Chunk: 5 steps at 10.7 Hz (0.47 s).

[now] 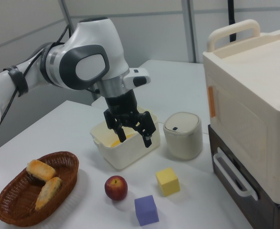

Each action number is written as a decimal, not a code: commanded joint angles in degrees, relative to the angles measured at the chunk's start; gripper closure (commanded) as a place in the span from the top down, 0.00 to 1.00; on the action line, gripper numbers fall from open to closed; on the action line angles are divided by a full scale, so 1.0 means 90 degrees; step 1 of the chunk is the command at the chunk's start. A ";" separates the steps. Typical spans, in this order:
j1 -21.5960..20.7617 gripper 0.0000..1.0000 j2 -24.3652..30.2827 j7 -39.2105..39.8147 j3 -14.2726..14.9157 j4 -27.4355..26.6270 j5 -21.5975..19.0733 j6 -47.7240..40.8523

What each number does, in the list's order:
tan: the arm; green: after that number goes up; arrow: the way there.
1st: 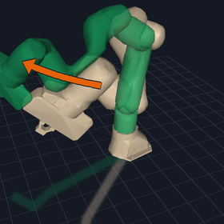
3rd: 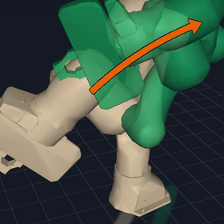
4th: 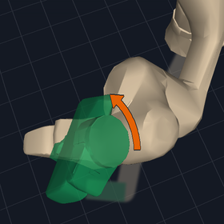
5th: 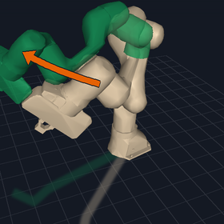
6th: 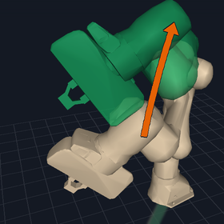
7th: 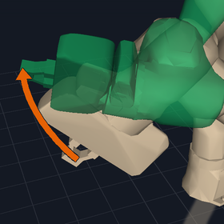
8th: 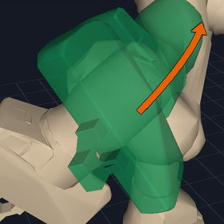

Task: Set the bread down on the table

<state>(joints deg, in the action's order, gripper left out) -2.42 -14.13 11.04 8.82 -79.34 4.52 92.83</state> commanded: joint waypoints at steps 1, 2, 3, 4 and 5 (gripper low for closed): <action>-0.0014 1.00 0.0154 0.0180 0.0006 -0.0139 -0.0122 0.0037; -0.0033 1.00 0.0164 0.0170 -0.0003 -0.0158 -0.0122 0.0028; -0.0063 1.00 0.0164 0.0160 -0.0003 -0.0178 -0.0122 0.0028; -0.0063 1.00 0.0164 0.0160 -0.0003 -0.0188 -0.0131 0.0037; -0.0063 1.00 0.0174 0.0160 -0.0013 -0.0207 -0.0131 0.0047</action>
<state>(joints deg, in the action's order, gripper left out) -2.57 -14.13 11.14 8.74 -79.38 4.51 92.83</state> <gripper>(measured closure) 0.000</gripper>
